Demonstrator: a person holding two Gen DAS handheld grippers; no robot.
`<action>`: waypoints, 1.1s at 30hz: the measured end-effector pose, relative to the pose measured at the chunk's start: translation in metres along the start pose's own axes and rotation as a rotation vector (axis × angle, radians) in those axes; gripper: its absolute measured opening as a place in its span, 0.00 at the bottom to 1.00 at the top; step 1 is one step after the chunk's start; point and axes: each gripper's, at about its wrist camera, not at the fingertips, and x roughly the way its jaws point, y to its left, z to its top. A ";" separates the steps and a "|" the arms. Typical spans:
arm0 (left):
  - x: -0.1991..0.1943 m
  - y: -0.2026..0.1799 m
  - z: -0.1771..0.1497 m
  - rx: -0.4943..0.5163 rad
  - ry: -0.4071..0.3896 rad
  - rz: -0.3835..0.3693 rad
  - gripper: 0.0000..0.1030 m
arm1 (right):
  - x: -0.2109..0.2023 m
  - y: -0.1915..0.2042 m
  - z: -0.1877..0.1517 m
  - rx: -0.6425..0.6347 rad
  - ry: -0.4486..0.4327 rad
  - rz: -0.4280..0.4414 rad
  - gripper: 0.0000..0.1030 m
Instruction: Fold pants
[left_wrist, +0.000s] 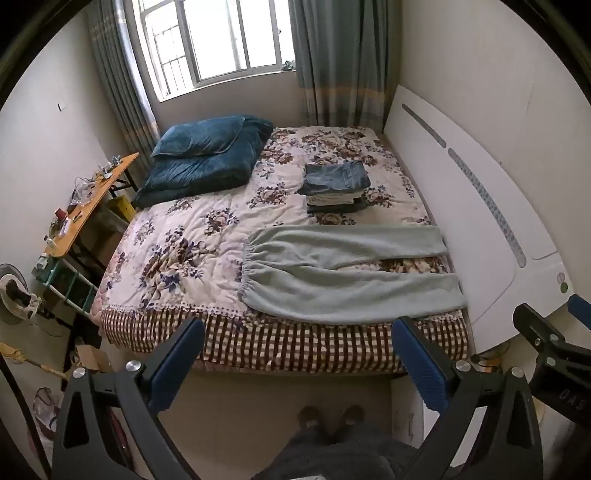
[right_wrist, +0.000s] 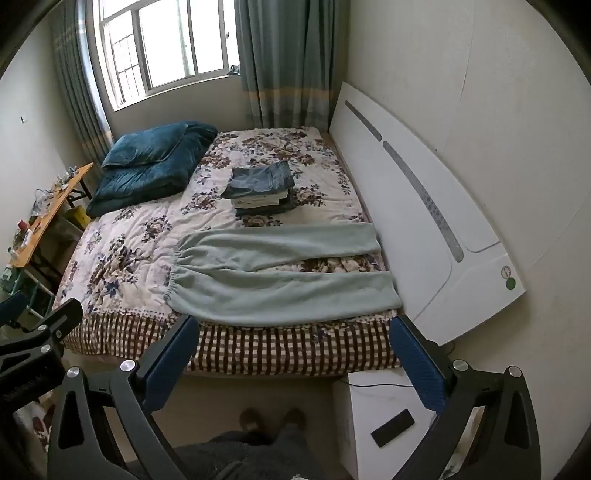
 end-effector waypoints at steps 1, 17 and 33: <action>0.000 0.000 0.000 0.005 0.009 0.003 1.00 | 0.000 0.000 0.000 -0.005 0.001 -0.007 1.00; 0.003 -0.014 0.004 0.003 -0.004 -0.002 1.00 | 0.001 -0.002 0.000 -0.001 -0.013 -0.003 1.00; 0.002 -0.009 0.009 -0.002 -0.016 -0.005 1.00 | -0.004 0.005 0.012 -0.005 -0.019 0.007 1.00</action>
